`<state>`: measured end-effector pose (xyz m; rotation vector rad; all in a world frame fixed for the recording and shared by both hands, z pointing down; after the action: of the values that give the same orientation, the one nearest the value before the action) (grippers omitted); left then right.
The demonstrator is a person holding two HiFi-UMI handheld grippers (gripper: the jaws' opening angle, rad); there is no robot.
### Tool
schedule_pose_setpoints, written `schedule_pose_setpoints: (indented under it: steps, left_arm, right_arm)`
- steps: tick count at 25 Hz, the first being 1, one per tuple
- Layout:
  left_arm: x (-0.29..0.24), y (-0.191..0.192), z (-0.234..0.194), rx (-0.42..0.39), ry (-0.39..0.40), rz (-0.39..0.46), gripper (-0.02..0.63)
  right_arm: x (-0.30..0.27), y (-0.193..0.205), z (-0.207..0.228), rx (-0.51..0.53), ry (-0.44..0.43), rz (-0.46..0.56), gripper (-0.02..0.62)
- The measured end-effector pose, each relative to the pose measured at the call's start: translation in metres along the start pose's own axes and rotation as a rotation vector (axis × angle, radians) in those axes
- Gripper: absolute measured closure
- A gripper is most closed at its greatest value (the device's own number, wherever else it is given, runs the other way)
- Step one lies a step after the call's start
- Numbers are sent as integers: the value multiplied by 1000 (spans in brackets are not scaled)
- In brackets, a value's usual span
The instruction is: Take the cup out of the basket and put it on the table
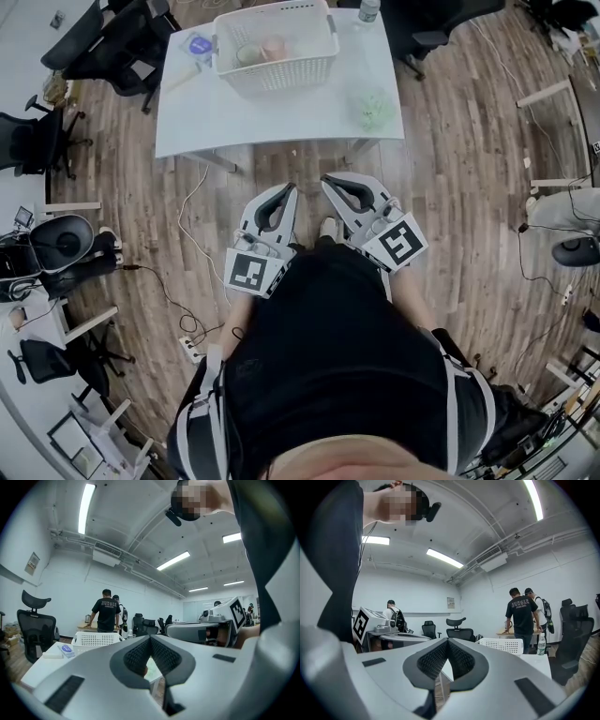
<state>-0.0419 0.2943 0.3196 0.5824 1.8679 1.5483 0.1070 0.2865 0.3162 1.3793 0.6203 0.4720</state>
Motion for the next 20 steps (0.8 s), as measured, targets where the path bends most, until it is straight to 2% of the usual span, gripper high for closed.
schedule_pose_setpoints:
  steps: [3, 7, 11, 20]
  left_arm:
    - [-10, 1, 7, 8, -12, 1, 588]
    - [-22, 5, 20, 26, -31, 0, 588]
    - [-28, 9, 30, 39, -35, -10, 588]
    - [-34, 9, 8, 44, -74, -28, 588]
  right_arm:
    - [6, -1, 8, 1, -19, 21, 577]
    - [17, 8, 20, 9, -26, -24, 577]
    - [22, 9, 28, -5, -49, -6, 577]
    - [6, 13, 41, -21, -60, -39, 577]
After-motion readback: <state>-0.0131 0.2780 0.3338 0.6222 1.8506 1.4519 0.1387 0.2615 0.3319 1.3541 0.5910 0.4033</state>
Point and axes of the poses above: the fingertips, and each gripper's own axes: x backward along the fingers, z to its right, y out of its underside, the point moved 7 cm from there along x, backward along the fingers, and after that the axes turned 6 degrees about -z, right-handed, at the moved point
